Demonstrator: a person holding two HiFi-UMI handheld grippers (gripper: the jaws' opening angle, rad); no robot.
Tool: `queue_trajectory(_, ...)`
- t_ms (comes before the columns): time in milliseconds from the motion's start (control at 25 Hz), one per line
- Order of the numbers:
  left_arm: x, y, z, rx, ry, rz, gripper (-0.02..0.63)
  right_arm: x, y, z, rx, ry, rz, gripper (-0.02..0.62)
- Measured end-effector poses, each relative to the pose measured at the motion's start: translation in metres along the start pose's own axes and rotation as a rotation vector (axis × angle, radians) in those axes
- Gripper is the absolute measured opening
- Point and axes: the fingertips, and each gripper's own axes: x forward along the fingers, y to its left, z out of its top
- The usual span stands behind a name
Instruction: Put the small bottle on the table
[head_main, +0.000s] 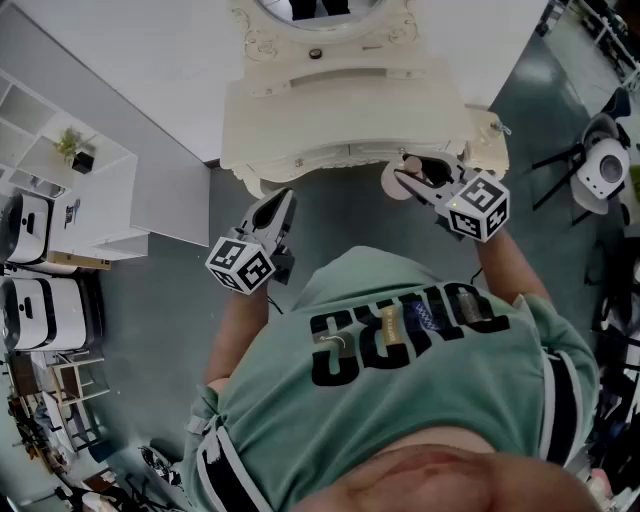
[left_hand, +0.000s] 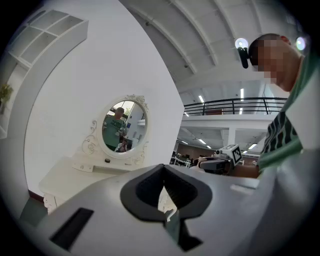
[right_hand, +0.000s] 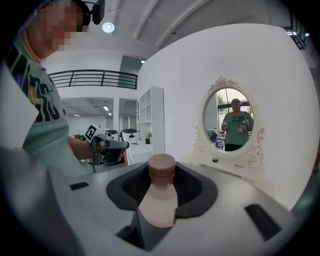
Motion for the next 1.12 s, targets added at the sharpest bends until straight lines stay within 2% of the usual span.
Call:
queue_trajectory(680,0.007,-0.009,-0.001,0.000,-0.006,0.007,0.008,-0.008,-0.003,0.005,-0.011,-0.013,0.023,0.127)
queue_trajectory(1120,0.034,-0.048,-0.013,0.009,-0.026,0.030,0.009,-0.043,-0.016,0.000,-0.039,-0.016,0.066,0.127)
